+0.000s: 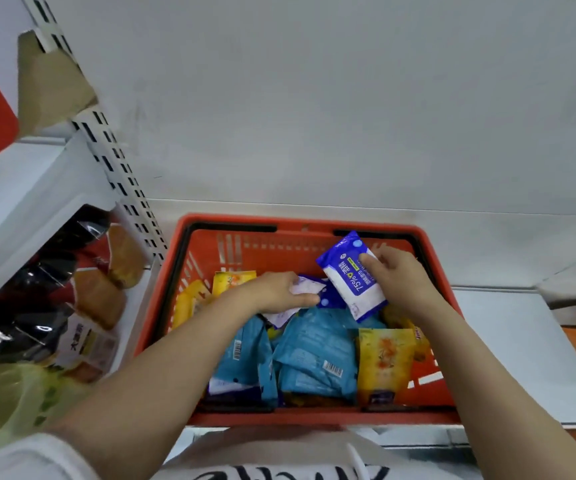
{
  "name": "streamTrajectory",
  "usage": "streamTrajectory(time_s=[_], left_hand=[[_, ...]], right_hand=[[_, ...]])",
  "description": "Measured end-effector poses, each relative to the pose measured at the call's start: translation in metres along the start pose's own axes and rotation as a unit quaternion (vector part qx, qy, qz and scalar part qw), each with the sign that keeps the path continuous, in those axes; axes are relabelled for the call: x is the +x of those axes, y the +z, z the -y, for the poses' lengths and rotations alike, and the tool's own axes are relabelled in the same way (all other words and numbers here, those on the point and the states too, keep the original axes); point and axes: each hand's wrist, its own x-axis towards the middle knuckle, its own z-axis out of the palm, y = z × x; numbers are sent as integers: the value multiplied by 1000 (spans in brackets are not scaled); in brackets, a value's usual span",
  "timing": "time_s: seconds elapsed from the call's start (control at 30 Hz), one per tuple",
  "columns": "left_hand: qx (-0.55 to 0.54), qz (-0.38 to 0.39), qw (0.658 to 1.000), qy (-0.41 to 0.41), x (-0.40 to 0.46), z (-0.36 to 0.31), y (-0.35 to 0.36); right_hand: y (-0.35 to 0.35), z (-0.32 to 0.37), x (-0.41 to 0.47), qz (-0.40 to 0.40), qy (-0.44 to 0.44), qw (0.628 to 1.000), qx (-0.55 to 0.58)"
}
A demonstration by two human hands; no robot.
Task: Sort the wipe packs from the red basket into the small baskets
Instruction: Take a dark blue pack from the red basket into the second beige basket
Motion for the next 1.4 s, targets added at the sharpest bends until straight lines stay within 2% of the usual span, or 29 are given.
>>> streamTrajectory(time_s=[0.1,0.3,0.4,0.47,0.53,0.57,0.6,0.73,0.8,0.97,1.13,1.4], left_hand=[[8,-17,999,-32,13,-1,13],[-47,-26,996,-68,16,9,12],[-153,-85,981,-82,6,4,-8],[-339,-95,932,-84,-4,-2,-21],[-517,-61,852,-64,-20,-10,-32],[-572,-33,819,-42,-29,-14,-36],[-599,-8,800,-15,-37,-18,-37],[-585,54,804,90,-60,-33,-30],[-583,44,804,109,-65,-41,-21],[-522,-3,841,143,-83,-63,9],[-476,-22,862,173,-105,-120,46],[-463,-12,865,194,-157,-268,181]], right_hand=[[-4,-8,-16,6,24,995,100],[-6,-18,-37,-19,31,986,160],[-6,-16,-48,-31,26,979,200],[-6,-13,-56,-38,22,971,233],[-6,-11,-64,-47,29,967,250],[-5,-10,-68,-58,34,964,259],[-5,-9,-72,-71,38,959,270],[-4,-9,-91,-146,52,934,322],[-8,-11,-104,-185,48,925,329],[-27,-22,-142,-239,20,902,359],[-58,-49,-186,-294,41,862,410],[-149,-181,-334,-421,76,798,425]])
